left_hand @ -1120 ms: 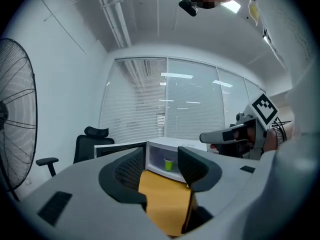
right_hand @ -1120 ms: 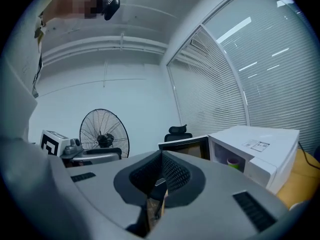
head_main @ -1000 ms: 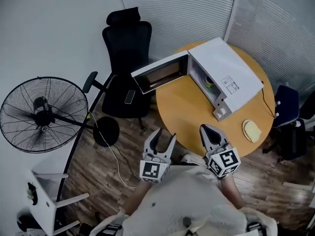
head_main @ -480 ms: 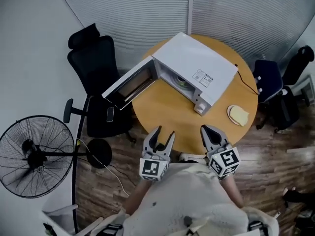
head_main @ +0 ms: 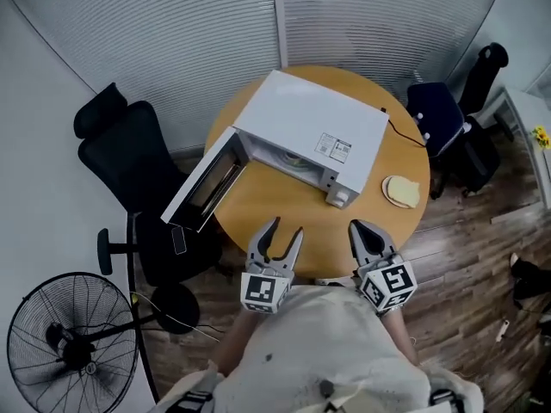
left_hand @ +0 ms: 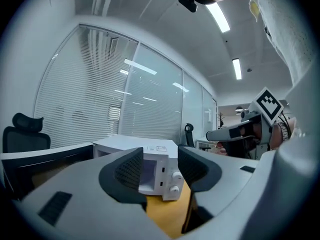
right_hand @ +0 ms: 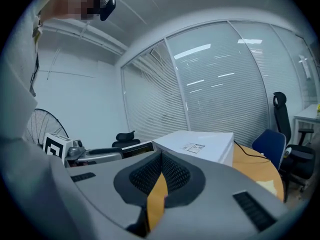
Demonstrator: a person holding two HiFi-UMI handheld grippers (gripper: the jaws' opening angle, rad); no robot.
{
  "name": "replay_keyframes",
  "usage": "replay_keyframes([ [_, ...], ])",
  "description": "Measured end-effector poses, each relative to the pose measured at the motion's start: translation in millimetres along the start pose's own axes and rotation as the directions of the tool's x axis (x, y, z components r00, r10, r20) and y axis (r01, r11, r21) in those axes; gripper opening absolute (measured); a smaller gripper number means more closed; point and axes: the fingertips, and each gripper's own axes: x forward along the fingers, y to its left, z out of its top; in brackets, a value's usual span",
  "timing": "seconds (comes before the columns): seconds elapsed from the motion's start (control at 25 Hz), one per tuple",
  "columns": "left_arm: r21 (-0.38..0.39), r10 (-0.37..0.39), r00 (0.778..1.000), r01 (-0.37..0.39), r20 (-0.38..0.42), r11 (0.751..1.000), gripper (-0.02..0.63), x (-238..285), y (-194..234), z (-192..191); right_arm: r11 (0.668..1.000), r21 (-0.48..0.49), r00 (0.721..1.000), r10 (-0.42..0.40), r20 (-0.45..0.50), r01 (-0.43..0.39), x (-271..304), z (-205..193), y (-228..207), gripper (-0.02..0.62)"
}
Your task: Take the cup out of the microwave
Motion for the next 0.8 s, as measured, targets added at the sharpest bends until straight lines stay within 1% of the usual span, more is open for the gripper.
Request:
replay_keyframes([
  [0.16,0.006,-0.068,0.997,0.068,-0.029,0.998,0.238,7.0,25.9,-4.9,0.998,0.016,0.998,-0.057,0.008,0.057,18.8,-0.2,12.4,0.008],
  [0.28,0.020,-0.109,0.994,0.110,-0.029,0.994,0.238,15.6,47.6,-5.7,0.995,0.022,0.995,-0.095,0.017,0.095,35.8,-0.6,19.3,0.008],
  [0.44,0.023,-0.156,0.987,0.157,-0.050,0.987,0.237,24.7,68.3,-12.4,0.991,0.036,0.992,-0.129,0.019,0.128,55.8,-3.3,31.5,0.008],
  [0.64,0.006,-0.239,0.966,0.241,-0.095,0.971,0.238,45.7,78.2,-30.5,0.982,0.045,0.982,-0.186,0.016,0.185,72.5,-5.7,37.1,0.008],
  [0.8,0.020,-0.299,0.947,0.304,-0.119,0.953,0.238,63.8,78.5,-47.1,0.963,0.039,0.963,-0.268,0.016,0.267,70.5,-8.9,27.5,0.008],
])
